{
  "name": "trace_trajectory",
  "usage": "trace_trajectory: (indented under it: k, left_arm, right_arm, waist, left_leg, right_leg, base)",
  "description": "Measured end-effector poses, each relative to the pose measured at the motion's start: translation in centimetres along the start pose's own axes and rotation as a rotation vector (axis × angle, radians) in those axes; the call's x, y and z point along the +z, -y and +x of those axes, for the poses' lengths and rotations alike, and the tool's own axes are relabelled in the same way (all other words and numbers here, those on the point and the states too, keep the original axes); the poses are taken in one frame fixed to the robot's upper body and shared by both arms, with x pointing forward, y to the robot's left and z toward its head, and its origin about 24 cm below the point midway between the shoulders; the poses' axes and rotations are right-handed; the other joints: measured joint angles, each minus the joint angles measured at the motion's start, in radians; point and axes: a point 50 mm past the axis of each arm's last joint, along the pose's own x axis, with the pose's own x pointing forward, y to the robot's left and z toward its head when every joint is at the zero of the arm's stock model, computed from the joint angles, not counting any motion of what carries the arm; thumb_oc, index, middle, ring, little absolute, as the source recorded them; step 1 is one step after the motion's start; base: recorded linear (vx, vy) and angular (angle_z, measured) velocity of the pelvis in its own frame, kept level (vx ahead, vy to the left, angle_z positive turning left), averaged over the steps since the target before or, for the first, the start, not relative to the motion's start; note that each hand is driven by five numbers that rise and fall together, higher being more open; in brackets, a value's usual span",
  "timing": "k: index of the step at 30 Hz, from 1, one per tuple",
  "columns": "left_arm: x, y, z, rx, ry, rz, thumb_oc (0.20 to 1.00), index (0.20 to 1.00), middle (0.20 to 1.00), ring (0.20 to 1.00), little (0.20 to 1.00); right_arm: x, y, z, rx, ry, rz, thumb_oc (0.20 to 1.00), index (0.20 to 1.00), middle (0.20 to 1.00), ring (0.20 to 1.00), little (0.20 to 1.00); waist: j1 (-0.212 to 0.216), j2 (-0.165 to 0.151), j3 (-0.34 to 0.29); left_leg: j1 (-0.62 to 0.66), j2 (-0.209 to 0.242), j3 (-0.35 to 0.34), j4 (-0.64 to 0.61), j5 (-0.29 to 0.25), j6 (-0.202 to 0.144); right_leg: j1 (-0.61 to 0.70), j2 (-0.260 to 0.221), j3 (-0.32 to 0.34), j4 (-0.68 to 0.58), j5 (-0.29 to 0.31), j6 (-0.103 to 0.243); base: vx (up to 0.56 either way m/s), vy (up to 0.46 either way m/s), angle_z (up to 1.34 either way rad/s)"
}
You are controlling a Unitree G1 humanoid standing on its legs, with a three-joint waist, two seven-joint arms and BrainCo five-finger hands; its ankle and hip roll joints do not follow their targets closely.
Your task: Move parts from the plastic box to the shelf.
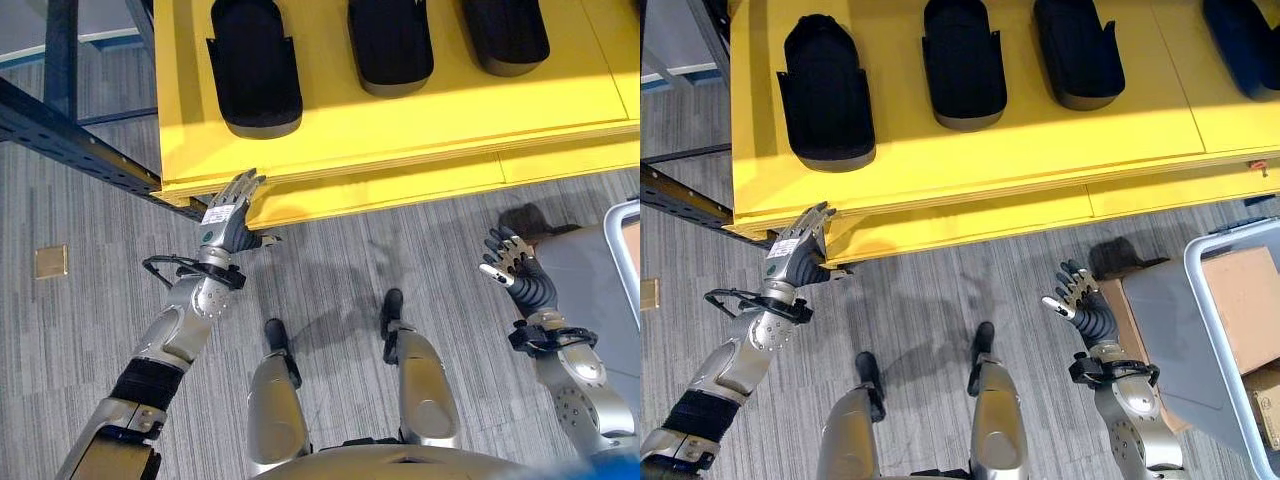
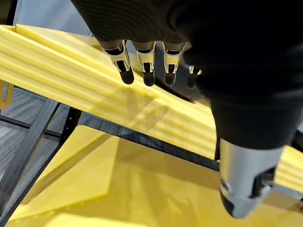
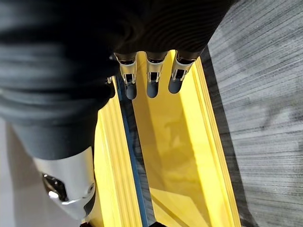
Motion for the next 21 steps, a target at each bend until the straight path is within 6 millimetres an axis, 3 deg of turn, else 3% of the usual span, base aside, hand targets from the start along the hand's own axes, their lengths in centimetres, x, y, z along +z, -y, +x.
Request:
trace_trajectory:
  k: [21]
  left_arm:
    - [1.8,-0.6,2.8,0.042,0.076,0.092,1.000,1.000,1.000,1.000,1.000]
  right_arm:
    - [0.0,0.0,0.0,-0.001,-0.001,0.000,1.000,1.000,1.000,1.000,1.000]
  waist:
    - [-0.028,-0.002,0.002]
  left_leg:
    - [-0.009,0.009,0.022,0.008,-0.005,-0.001]
  right_leg:
    - [-0.036,0.009,0.025,0.023,-0.004,-0.006]
  base:
    - [0.00,0.001,-0.02]
